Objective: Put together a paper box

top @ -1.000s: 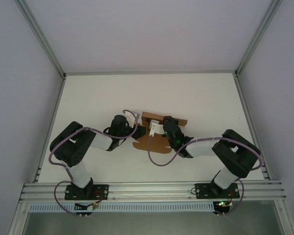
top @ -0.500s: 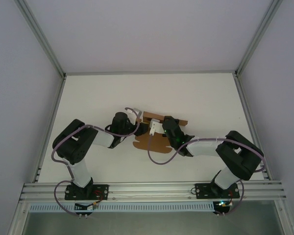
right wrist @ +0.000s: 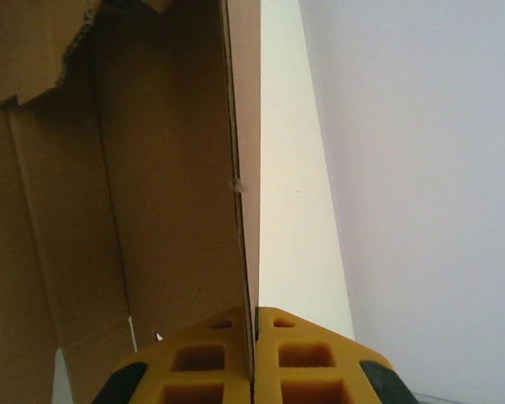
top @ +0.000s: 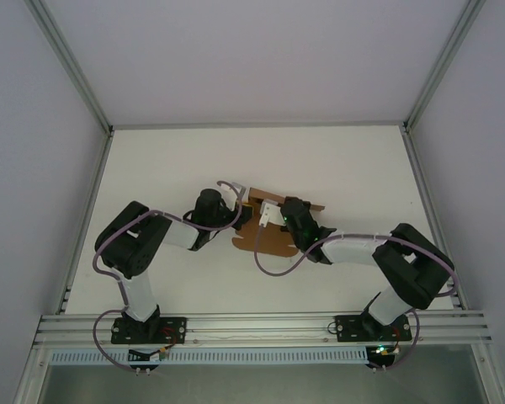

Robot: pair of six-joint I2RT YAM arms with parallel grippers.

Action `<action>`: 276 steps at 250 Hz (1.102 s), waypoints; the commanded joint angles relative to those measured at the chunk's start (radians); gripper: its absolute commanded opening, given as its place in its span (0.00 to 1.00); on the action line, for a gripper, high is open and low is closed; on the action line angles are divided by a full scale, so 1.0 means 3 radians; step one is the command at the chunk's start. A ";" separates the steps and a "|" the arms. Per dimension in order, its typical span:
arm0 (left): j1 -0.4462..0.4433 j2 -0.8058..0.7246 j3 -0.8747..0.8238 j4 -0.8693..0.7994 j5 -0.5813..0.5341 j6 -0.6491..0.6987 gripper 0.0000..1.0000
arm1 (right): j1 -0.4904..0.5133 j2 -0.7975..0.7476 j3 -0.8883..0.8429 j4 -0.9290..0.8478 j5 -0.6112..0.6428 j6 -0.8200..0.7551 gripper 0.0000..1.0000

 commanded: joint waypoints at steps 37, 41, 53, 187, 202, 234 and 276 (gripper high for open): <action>0.0026 -0.0336 -0.0021 0.0301 0.0051 -0.0170 0.22 | -0.0100 -0.0165 0.0196 -0.0933 -0.0914 0.0459 0.00; 0.0021 -0.0352 -0.0023 0.0269 0.0048 -0.0179 0.22 | -0.0107 -0.0165 0.0198 -0.0940 -0.0931 0.0456 0.00; 0.0023 -0.0389 -0.0032 0.0159 0.0071 -0.0189 0.22 | -0.0119 -0.0137 0.0187 -0.0940 -0.0954 0.0420 0.00; 0.0079 -0.0650 -0.0391 -0.0558 -0.0343 -0.0301 0.47 | -0.0103 0.0456 -0.0244 0.0491 -0.0634 0.0059 0.00; 0.0096 -0.0642 -0.0387 -0.0592 -0.0328 -0.0287 0.50 | -0.0096 0.0583 -0.0246 0.0647 -0.0515 -0.0026 0.00; 0.0159 -0.0662 -0.0361 -0.0737 -0.0275 -0.0279 0.53 | -0.0024 0.0859 -0.0371 0.1198 -0.0364 -0.0358 0.00; 0.0182 -0.0598 -0.0277 -0.0703 -0.0193 -0.0195 0.60 | 0.0066 0.1098 -0.0438 0.1614 -0.0224 -0.0601 0.00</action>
